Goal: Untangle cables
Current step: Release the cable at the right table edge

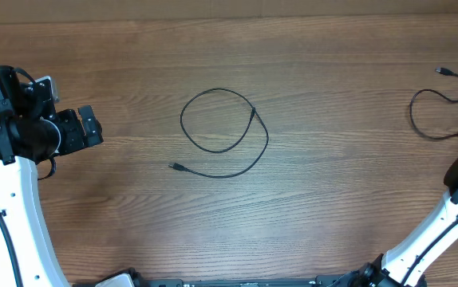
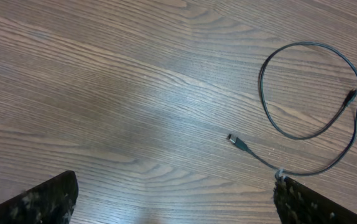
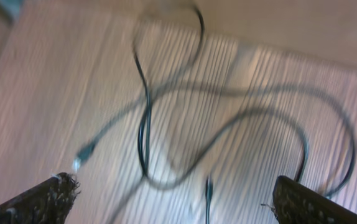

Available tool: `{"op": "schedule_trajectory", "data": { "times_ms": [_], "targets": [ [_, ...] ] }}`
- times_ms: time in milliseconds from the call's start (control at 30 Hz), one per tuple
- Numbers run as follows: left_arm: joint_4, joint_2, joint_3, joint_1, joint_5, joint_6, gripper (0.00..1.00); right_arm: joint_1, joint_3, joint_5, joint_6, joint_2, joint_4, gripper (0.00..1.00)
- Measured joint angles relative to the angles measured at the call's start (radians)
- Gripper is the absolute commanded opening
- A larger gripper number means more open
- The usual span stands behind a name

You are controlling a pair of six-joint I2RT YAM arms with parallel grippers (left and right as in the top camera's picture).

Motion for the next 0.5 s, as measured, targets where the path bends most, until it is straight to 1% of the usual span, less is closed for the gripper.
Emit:
{"op": "schedule_trajectory", "data": {
  "times_ms": [67, 167, 200, 267, 300, 400, 500],
  "targets": [
    [0.000, 0.000, 0.000, 0.000, 0.000, 0.000, 0.99, 0.003, 0.000, -0.055, -0.001, 0.000, -0.042, 1.00],
    [0.000, 0.000, 0.000, 0.000, 0.000, 0.000, 1.00, 0.014, 0.000, -0.247, -0.068, 0.000, -0.130, 1.00],
    [0.000, 0.000, 0.000, 0.000, 0.000, 0.000, 0.99, 0.016, 0.000, -0.270, -0.079, 0.000, -0.141, 1.00],
    [0.000, 0.000, 0.000, 0.000, 0.000, 0.000, 1.00, 0.036, 0.000, -0.409, -0.118, 0.000, -0.201, 1.00],
    [0.000, 0.000, 0.000, 0.000, 0.000, 0.000, 1.00, 0.043, -0.001, -0.438, -0.126, 0.000, -0.216, 1.00],
    [0.000, 0.000, 0.000, 0.000, 0.000, 0.000, 1.00, 0.113, -0.001, -0.553, -0.171, 0.000, -0.256, 1.00],
    [0.000, 0.000, 0.000, 0.000, 0.000, 0.000, 0.99, 0.204, -0.001, -0.593, -0.238, 0.000, -0.277, 1.00]
  ]
}}
